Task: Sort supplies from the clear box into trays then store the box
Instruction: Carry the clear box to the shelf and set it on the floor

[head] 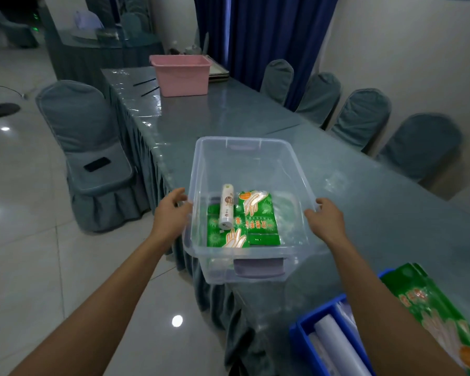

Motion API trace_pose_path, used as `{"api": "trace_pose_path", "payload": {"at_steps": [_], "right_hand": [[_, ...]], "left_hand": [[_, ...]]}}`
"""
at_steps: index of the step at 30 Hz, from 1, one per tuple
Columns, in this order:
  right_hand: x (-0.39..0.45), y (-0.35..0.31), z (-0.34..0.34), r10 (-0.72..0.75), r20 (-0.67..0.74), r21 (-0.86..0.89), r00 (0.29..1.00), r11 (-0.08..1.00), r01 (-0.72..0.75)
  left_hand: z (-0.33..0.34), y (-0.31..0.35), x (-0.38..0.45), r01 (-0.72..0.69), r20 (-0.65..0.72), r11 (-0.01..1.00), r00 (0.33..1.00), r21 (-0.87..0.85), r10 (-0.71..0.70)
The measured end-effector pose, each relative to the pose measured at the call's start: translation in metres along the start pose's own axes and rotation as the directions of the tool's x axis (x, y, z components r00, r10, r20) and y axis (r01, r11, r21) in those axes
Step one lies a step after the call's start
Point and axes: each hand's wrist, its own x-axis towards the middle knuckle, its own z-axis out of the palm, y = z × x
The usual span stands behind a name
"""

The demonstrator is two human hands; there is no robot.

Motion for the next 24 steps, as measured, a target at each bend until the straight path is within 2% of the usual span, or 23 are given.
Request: {"api": "trace_pose_path", "payload": {"at_steps": [7, 12, 18, 24], "right_hand": [[0.074, -0.018, 0.009, 0.036, 0.054, 0.002, 0.998, 0.999, -0.036], [0.114, -0.031, 0.019, 0.068, 0.062, 0.051, 0.996, 0.996, -0.071], [0.122, -0.026, 0.026, 0.122, 0.092, 0.11, 0.988, 0.985, -0.132], [0.095, -0.03, 0.016, 0.13, 0.026, 0.239, 0.991, 0.962, -0.133]], "left_hand": [[0.029, 0.017, 0.08, 0.295, 0.005, 0.944, 0.955, -0.148, -0.297], [0.046, 0.027, 0.115, 0.395, -0.017, 0.917, 0.918, -0.062, -0.396], [0.06, 0.024, 0.126, 0.381, -0.034, 0.925, 0.924, -0.022, -0.381], [0.047, 0.022, 0.121, 0.293, -0.006, 0.953, 0.956, -0.073, -0.294]]}}
